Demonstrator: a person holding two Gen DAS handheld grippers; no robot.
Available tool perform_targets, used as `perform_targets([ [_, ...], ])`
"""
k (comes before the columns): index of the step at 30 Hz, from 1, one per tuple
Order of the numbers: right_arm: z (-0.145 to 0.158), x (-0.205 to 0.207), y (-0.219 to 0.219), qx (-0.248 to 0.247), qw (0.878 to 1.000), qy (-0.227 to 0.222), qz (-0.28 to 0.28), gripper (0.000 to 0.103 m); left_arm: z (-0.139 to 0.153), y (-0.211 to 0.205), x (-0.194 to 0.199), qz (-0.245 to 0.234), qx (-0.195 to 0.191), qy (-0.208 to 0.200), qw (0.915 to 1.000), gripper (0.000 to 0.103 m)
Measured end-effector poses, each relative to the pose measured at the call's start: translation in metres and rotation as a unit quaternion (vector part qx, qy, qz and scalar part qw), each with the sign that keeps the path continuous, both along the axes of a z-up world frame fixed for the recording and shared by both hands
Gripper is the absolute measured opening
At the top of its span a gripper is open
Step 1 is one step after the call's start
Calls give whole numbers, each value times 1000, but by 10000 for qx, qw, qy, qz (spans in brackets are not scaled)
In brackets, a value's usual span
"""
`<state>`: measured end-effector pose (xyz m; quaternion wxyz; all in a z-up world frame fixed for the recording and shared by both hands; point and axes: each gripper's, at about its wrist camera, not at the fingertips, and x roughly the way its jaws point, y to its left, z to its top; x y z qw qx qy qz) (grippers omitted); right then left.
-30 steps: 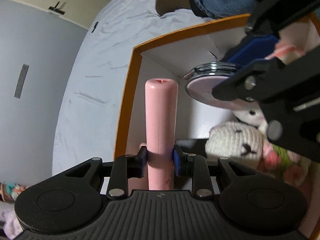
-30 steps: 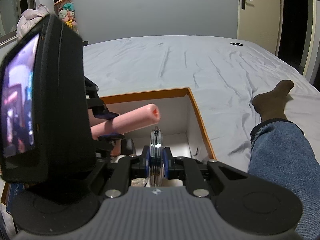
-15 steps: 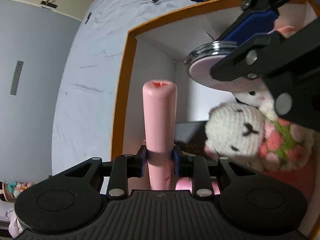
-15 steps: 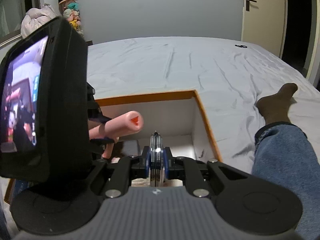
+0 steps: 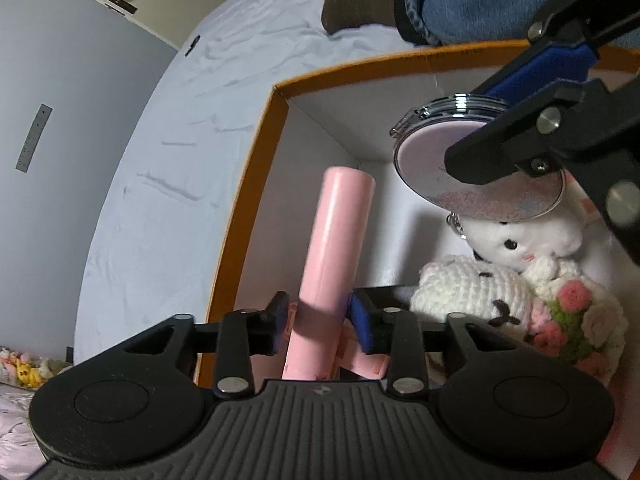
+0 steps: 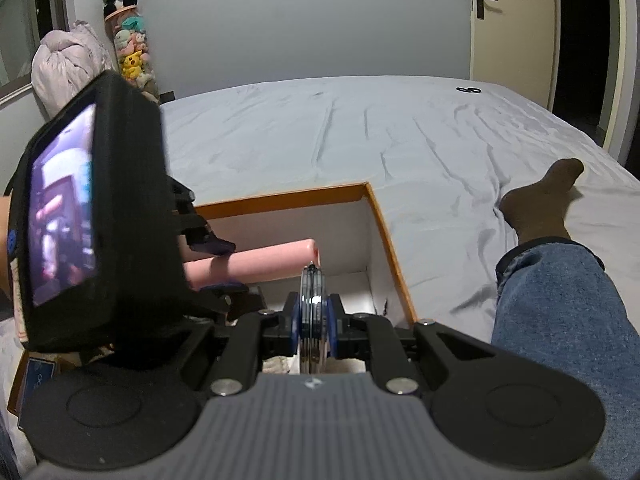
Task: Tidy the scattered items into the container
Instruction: 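Lower the selfie stick and compact mirror into the shoebox with both tools, then open both tools to release the selfie stick and mirror into the shoebox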
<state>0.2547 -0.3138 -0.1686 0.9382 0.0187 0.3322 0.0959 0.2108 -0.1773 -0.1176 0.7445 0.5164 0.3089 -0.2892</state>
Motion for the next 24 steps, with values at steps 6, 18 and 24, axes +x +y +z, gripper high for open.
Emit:
perform_targets([
  [6, 0, 2, -5, 153, 9998, 52, -88, 15, 17, 8, -9, -140, -345, 86, 9993, 51],
  [18, -3, 14, 14, -64, 9998, -28, 211, 15, 40, 25, -11, 425, -804, -6, 9959, 51],
  [24, -11, 20, 40, -841, 9946, -166, 584, 15, 49, 39, -11, 1033, -1092, 41, 9886, 51],
])
